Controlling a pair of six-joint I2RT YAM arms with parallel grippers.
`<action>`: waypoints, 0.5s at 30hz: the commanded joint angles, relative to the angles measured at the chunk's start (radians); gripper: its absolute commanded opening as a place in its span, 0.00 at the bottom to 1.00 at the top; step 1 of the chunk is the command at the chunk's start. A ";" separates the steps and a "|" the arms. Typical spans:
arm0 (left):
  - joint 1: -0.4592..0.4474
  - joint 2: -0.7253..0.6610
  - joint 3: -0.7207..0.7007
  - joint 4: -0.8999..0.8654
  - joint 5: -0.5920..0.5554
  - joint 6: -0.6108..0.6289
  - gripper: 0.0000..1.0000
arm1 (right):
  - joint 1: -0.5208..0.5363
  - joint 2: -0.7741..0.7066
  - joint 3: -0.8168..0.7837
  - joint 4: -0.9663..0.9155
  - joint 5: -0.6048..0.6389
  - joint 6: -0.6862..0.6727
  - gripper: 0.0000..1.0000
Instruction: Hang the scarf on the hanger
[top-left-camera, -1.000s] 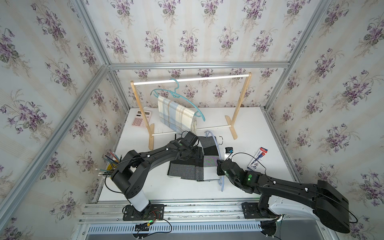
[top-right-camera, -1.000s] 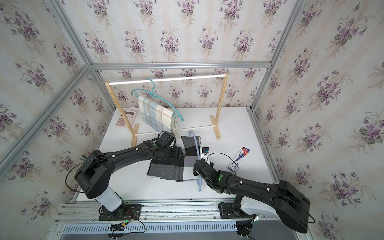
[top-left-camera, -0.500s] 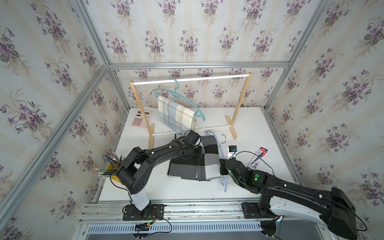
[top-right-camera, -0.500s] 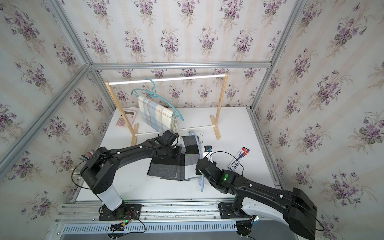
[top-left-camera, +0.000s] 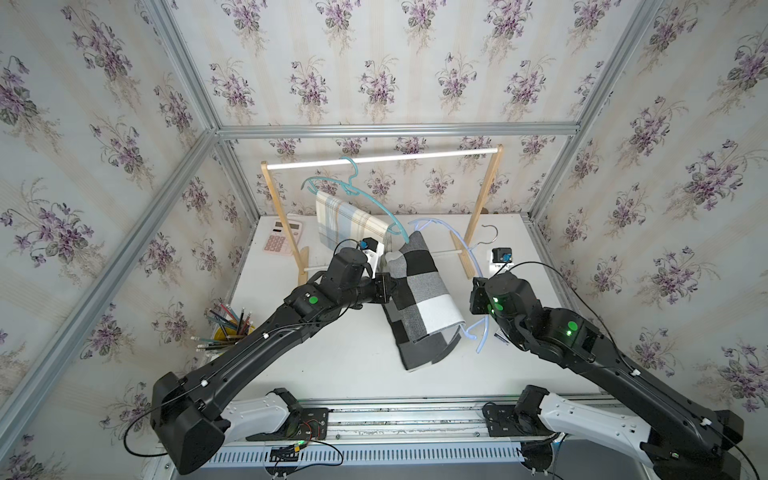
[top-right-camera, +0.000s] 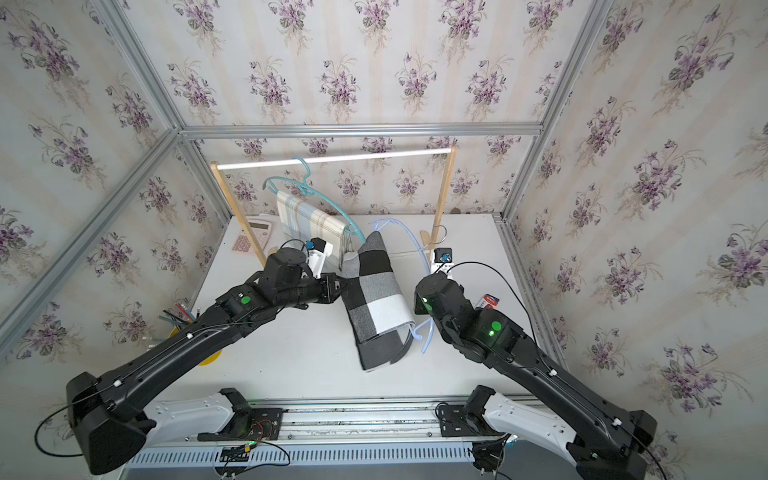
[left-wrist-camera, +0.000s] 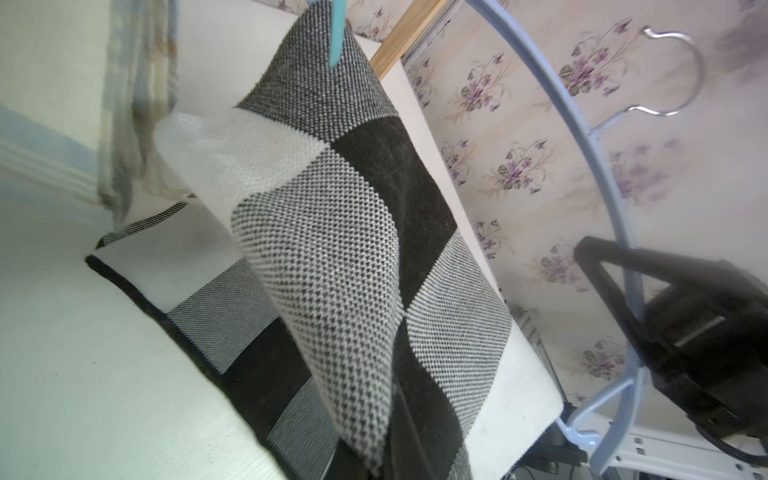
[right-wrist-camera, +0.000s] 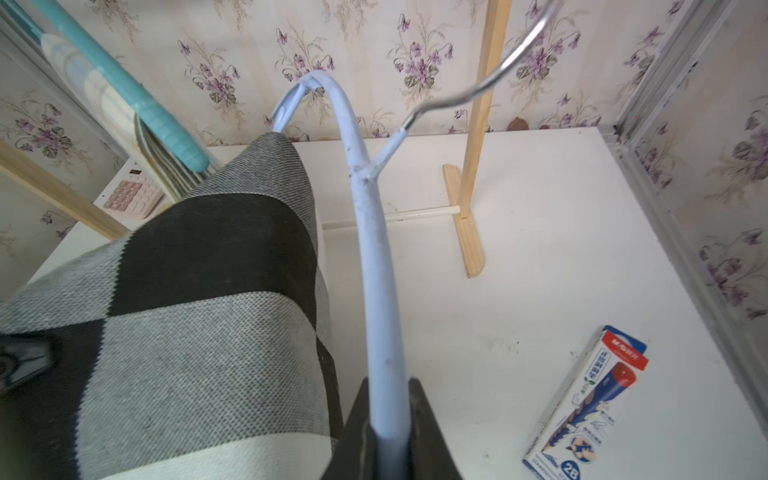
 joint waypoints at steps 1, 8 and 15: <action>-0.002 -0.039 0.001 -0.030 0.042 -0.027 0.00 | -0.042 0.028 0.047 -0.042 0.082 -0.091 0.00; -0.020 -0.086 -0.055 0.054 0.158 -0.102 0.00 | -0.142 0.048 -0.019 0.082 0.051 -0.127 0.00; -0.085 -0.086 -0.113 0.110 0.146 -0.146 0.00 | -0.188 0.075 -0.050 0.180 0.081 -0.157 0.00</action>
